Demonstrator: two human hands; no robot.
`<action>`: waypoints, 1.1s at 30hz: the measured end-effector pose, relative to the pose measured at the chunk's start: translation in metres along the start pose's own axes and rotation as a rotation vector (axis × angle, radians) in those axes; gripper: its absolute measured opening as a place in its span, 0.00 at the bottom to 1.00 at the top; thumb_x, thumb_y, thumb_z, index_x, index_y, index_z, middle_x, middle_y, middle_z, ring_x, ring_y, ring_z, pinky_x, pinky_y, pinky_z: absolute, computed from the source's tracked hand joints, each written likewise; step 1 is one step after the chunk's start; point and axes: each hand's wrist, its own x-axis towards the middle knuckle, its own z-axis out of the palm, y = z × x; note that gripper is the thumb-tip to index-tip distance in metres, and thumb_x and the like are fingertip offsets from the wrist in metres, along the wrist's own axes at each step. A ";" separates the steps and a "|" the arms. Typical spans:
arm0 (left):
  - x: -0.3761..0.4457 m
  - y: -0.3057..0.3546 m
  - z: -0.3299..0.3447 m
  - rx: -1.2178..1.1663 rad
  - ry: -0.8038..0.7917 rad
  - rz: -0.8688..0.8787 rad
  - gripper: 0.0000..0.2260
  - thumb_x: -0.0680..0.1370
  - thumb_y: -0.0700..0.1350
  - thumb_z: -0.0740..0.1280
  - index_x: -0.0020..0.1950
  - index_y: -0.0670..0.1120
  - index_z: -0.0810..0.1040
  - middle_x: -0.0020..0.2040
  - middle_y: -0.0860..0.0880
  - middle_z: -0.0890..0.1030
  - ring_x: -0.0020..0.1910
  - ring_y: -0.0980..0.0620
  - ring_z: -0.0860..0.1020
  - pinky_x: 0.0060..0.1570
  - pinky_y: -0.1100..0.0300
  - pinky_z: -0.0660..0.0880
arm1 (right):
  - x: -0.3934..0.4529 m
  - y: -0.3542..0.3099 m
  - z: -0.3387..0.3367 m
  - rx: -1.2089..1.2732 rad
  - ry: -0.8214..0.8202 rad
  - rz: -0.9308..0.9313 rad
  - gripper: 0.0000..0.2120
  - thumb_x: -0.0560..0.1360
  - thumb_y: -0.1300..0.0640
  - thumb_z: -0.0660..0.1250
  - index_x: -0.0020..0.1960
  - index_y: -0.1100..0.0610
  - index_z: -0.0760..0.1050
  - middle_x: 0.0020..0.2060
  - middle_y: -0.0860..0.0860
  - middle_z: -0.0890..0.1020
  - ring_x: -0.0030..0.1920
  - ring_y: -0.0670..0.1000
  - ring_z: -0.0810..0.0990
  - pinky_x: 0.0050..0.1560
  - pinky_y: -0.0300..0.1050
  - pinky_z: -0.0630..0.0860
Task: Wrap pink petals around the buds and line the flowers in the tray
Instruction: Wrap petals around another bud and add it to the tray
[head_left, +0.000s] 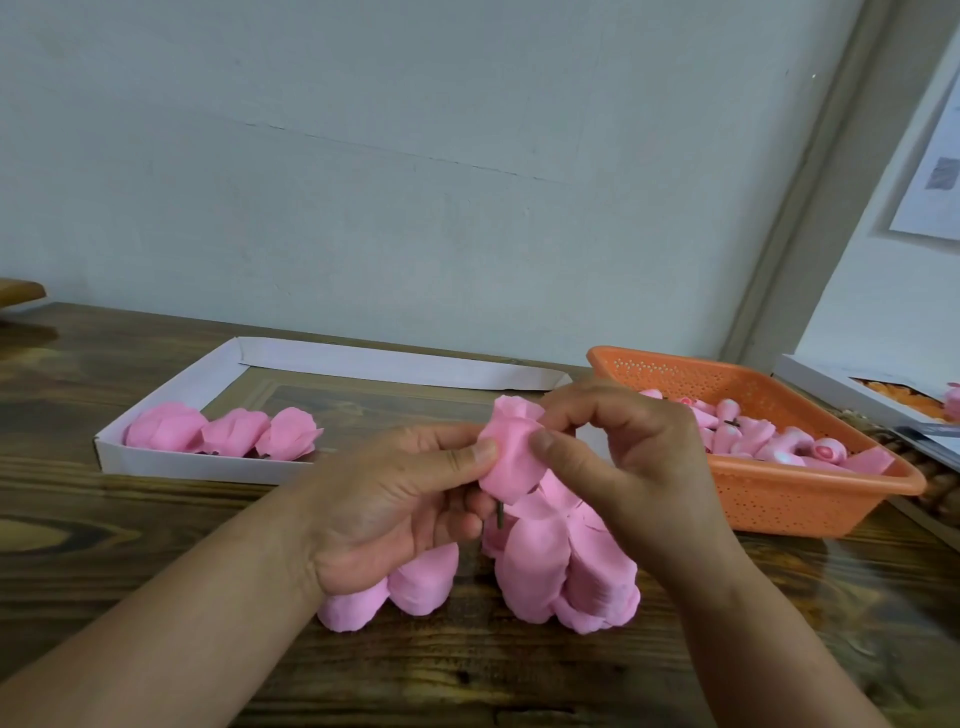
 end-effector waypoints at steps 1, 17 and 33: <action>0.000 0.000 0.001 0.002 -0.005 -0.001 0.10 0.70 0.43 0.67 0.45 0.43 0.86 0.32 0.47 0.76 0.29 0.57 0.74 0.28 0.68 0.75 | 0.000 0.000 0.000 0.021 0.007 0.031 0.05 0.67 0.63 0.69 0.34 0.55 0.77 0.33 0.50 0.80 0.37 0.48 0.79 0.46 0.30 0.72; -0.002 -0.002 0.003 0.119 -0.020 -0.008 0.08 0.70 0.44 0.68 0.45 0.44 0.85 0.35 0.47 0.78 0.31 0.57 0.75 0.30 0.68 0.74 | -0.002 -0.003 0.013 -0.097 0.149 0.160 0.14 0.67 0.52 0.75 0.30 0.58 0.75 0.27 0.53 0.77 0.29 0.47 0.73 0.31 0.35 0.69; -0.003 0.002 0.003 0.058 -0.011 -0.015 0.09 0.71 0.44 0.67 0.44 0.45 0.86 0.32 0.48 0.76 0.29 0.58 0.74 0.29 0.68 0.75 | 0.000 -0.003 0.003 -0.064 0.035 0.164 0.05 0.64 0.62 0.70 0.32 0.54 0.77 0.31 0.49 0.80 0.33 0.45 0.77 0.39 0.36 0.74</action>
